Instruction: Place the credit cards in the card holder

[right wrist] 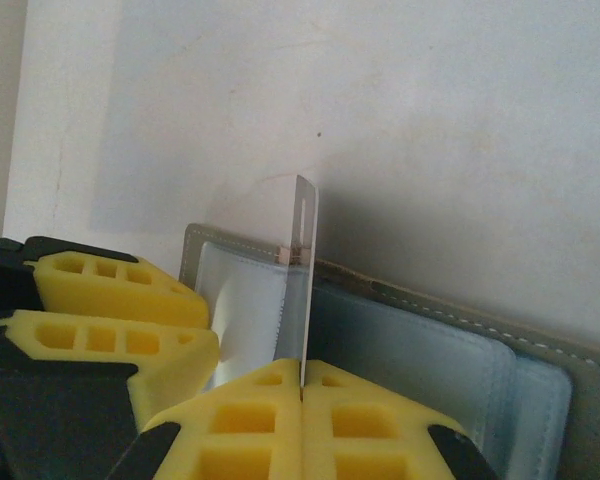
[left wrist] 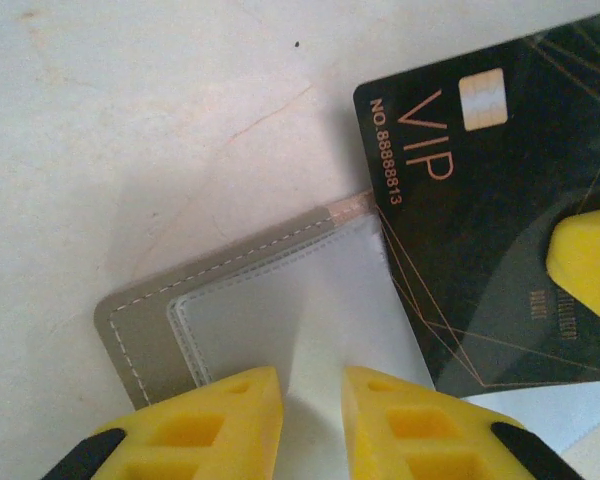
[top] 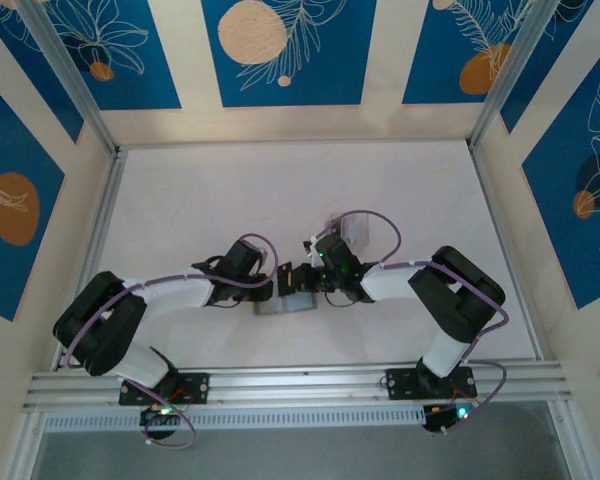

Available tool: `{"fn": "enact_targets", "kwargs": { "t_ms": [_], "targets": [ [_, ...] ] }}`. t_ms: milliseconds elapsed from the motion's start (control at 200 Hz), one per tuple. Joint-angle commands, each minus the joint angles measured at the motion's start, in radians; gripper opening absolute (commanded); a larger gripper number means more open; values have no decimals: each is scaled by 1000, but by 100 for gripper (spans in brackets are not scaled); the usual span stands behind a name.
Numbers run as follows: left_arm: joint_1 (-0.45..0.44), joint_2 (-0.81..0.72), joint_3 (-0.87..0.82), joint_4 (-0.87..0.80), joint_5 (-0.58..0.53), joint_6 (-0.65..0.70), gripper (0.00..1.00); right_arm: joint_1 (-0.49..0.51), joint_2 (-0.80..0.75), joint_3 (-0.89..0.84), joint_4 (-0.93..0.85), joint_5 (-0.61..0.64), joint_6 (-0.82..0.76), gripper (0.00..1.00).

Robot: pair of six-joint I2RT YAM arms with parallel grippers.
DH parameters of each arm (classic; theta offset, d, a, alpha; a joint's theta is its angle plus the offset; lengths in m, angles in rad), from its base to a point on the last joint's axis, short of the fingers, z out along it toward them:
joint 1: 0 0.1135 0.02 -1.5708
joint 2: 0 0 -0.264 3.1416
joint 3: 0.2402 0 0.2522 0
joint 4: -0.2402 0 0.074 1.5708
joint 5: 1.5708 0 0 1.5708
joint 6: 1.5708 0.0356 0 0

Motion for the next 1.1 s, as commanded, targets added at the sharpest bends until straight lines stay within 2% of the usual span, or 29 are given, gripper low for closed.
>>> {"fn": "enact_targets", "kwargs": {
  "t_ms": [0,330,600,1095],
  "targets": [
    [-13,36,-16,-115,-15,11,24,16,20,-45,-10,-47,29,0],
    [-13,31,-15,-123,-16,9,24,-2,50,-68,89,-124,104,0],
    [-12,-82,-24,-186,-60,-6,21,-12,101,-53,71,-111,123,0],
    [-13,-88,-103,-179,-82,-41,16,-16,114,-37,34,-91,133,0]
  ]
}}
